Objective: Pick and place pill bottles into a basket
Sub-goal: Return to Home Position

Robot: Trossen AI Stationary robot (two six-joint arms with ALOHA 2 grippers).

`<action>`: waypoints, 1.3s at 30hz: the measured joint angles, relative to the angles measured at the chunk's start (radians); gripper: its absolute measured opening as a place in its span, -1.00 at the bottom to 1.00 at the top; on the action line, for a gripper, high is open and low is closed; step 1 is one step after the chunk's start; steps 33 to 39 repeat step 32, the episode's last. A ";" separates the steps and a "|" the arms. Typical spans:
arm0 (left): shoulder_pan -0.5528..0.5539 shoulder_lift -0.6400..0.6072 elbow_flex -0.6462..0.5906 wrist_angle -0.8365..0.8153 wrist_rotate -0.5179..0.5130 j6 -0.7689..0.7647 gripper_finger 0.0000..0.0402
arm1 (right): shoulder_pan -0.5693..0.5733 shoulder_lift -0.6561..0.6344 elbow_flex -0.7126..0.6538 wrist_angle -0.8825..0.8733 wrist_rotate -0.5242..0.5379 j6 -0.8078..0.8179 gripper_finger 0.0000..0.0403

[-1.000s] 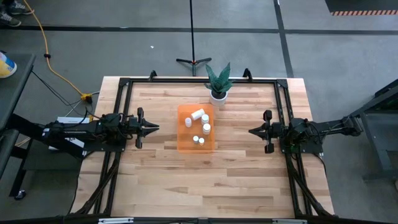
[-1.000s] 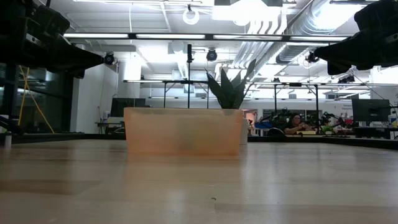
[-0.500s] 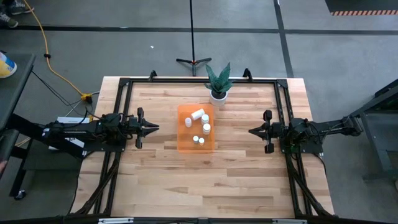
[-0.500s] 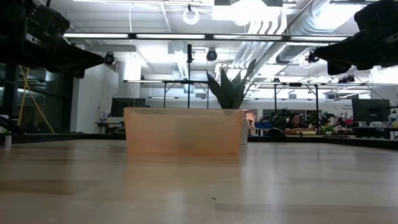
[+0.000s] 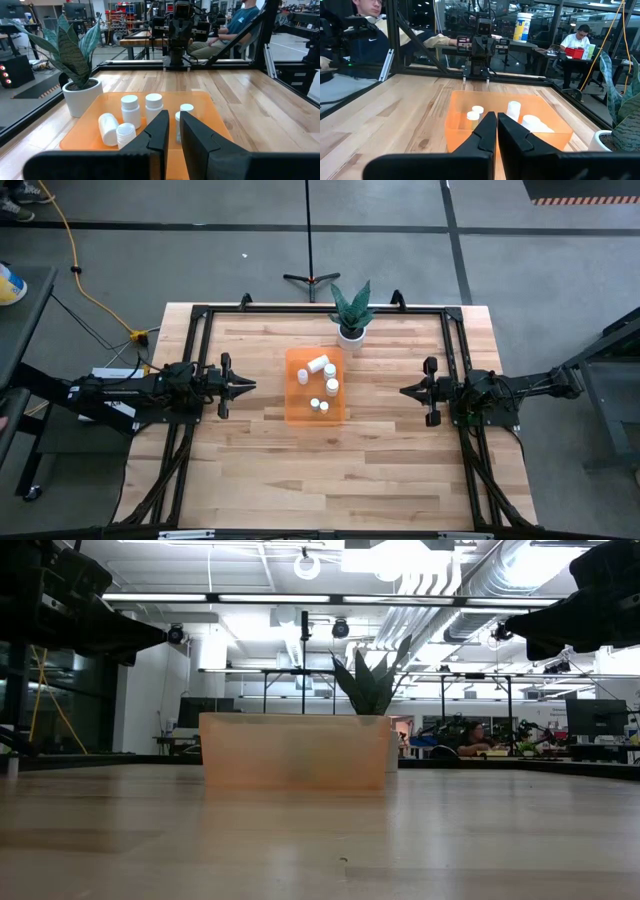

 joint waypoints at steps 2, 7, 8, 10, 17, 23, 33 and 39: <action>0.000 0.000 0.000 0.000 0.000 0.000 -0.59 | 0.000 0.000 0.000 0.000 0.000 0.000 -0.96; 0.000 0.000 0.000 0.000 0.000 0.000 -0.59 | 0.000 0.000 0.000 0.000 0.000 0.000 -0.96; 0.000 0.000 0.000 0.000 0.000 0.000 -0.59 | 0.000 0.000 0.000 0.000 0.000 0.000 -0.96; 0.000 0.000 0.000 0.000 0.000 0.000 -0.59 | 0.000 0.000 0.000 0.000 0.000 0.000 -0.96; 0.000 0.000 0.000 0.000 0.000 0.000 -0.59 | 0.000 0.000 0.000 0.000 0.000 0.000 -0.99; 0.000 0.000 0.000 0.000 0.000 0.000 -0.59 | 0.000 0.000 0.000 0.000 0.000 0.000 -0.98; 0.000 0.000 0.000 0.000 0.000 0.000 -0.59 | 0.000 0.000 0.000 0.000 0.000 0.000 -0.98; 0.000 0.000 0.000 0.000 0.000 0.000 -0.59 | 0.000 0.000 0.000 0.000 0.000 0.000 -0.98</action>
